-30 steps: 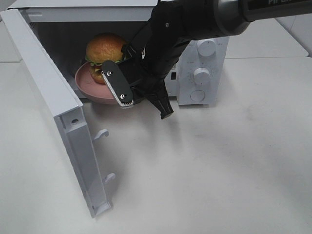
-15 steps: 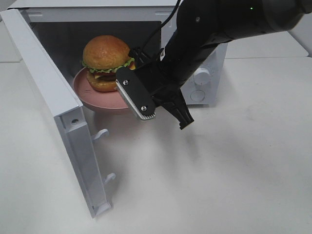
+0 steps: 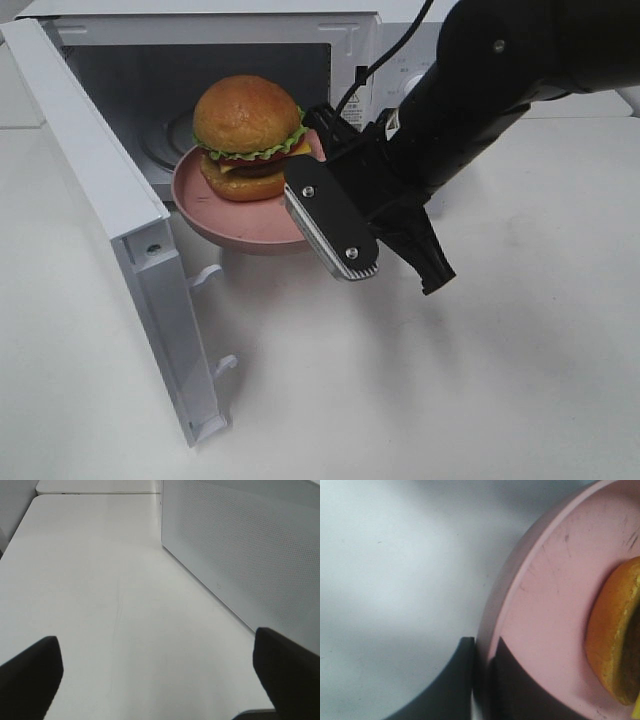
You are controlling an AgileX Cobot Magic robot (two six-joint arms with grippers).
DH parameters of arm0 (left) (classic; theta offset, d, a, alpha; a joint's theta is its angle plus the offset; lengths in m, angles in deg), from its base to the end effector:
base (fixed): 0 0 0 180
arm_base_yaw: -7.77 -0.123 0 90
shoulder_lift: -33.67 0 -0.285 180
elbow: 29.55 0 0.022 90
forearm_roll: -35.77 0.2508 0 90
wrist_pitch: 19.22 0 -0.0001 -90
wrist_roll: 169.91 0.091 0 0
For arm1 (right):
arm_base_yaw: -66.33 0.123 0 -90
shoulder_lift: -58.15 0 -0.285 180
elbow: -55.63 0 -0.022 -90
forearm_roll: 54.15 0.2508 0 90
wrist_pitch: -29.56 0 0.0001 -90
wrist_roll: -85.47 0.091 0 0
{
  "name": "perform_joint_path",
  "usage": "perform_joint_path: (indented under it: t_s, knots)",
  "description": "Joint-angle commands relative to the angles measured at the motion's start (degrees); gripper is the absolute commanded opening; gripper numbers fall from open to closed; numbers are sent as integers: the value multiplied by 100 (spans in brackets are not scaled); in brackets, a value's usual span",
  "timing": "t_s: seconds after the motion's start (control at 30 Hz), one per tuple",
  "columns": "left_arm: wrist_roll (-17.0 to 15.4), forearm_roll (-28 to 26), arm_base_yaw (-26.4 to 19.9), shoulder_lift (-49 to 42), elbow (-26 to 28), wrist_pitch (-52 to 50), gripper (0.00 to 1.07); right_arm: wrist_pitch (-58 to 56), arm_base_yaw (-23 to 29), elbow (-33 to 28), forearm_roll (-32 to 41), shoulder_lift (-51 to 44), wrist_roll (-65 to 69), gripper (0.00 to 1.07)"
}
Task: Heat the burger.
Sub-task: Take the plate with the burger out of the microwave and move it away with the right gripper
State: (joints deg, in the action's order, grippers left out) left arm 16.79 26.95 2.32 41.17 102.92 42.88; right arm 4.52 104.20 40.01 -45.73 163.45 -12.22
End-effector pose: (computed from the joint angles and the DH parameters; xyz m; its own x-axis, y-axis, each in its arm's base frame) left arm -0.0080 -0.0132 0.2812 -0.4480 0.0015 -0.8941 0.0462 0.9987 -0.0215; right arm 0.2750 0.2210 0.2128 0.6408 -0.7660 -0.0507 -0.6517 -0.5079 -0.5632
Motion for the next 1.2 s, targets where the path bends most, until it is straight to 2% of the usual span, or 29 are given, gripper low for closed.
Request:
perform_joint_path:
  t_s: [0.03, 0.07, 0.23, 0.4, 0.47, 1.0, 1.2]
  knots:
    - [-34, -11, -17, -46, -6, -63, 98, 309, -17, -269, 11, -390, -115, 0]
    - [-34, -11, -17, -46, -6, -63, 98, 309, -17, -269, 11, -390, -115, 0]
    - [-34, -11, -17, -46, -6, -63, 98, 659, -17, -1049, 11, -1014, -92, 0]
    - [-34, -11, -17, -46, -6, -63, 98, 779, -17, -1375, 11, -1283, -92, 0]
    - [-34, -11, -17, -46, -6, -63, 98, 934, -17, -1776, 11, -1656, -92, 0]
    - [-34, -11, -17, -46, -6, -63, 98, 980, -17, -2956, -17, -3083, 430, 0]
    - [-34, -11, -17, -46, -6, -63, 98, 808, -17, -3214, -183, -3592, 676, 0]
